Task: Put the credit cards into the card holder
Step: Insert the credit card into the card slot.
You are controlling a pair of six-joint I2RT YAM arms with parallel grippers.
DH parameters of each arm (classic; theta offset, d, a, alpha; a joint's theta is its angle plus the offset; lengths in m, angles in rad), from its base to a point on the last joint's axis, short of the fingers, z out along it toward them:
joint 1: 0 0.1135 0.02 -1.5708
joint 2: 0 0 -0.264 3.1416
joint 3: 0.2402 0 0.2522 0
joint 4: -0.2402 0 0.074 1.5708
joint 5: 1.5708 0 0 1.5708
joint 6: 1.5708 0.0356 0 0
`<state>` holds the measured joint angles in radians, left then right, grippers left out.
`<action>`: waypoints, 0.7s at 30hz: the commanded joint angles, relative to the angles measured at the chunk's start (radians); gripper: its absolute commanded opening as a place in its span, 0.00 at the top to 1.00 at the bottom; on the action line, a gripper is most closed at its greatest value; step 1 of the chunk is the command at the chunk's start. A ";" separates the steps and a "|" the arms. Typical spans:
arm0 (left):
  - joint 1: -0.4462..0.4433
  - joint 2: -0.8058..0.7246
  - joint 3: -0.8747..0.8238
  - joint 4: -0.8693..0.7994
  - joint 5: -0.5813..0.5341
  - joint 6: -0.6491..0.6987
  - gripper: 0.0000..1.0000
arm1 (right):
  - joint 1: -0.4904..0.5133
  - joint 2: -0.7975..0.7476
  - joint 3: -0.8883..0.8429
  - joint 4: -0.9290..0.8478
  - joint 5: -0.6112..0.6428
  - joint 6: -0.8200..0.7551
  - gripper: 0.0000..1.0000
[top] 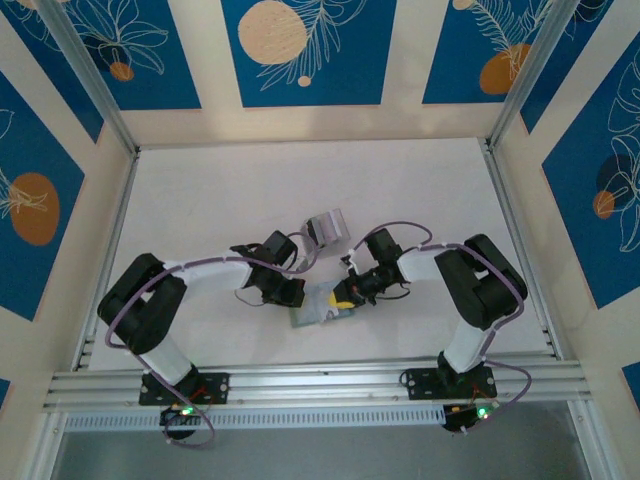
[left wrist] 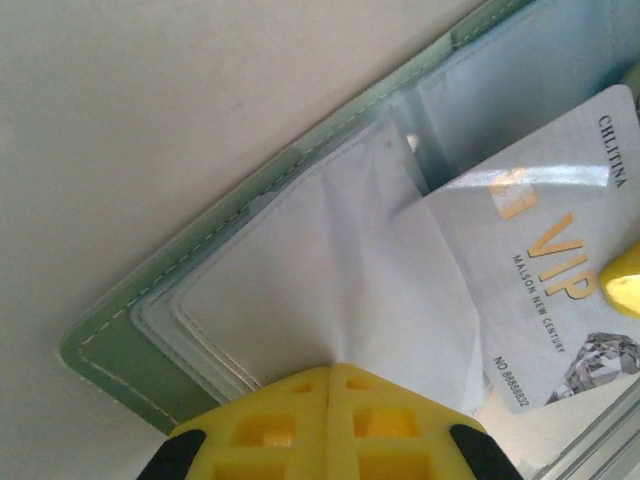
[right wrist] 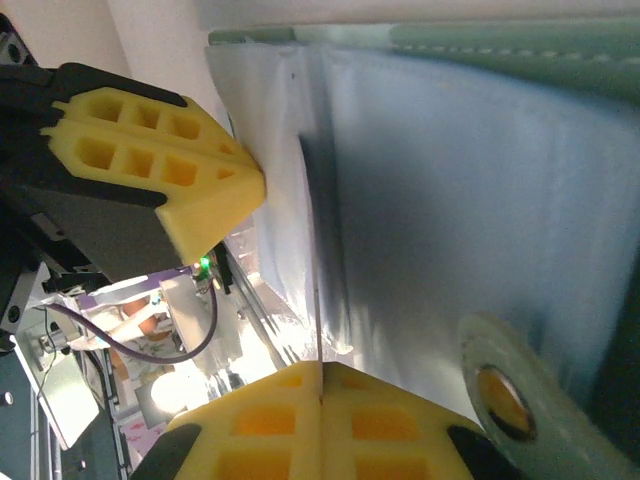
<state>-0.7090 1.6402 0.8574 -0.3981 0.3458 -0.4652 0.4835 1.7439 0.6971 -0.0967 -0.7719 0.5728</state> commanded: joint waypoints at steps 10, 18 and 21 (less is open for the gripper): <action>0.013 0.055 -0.064 -0.188 -0.174 0.003 1.00 | -0.004 0.097 0.093 -0.016 -0.048 -0.034 0.95; 0.014 0.057 -0.067 -0.180 -0.166 0.003 1.00 | 0.018 0.105 0.105 -0.020 -0.018 -0.034 0.95; 0.013 0.055 -0.069 -0.180 -0.165 0.003 1.00 | 0.030 0.107 0.095 0.020 -0.008 0.000 0.95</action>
<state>-0.7090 1.6371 0.8581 -0.4080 0.3351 -0.4648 0.4980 1.8351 0.7860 -0.0898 -0.7933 0.5556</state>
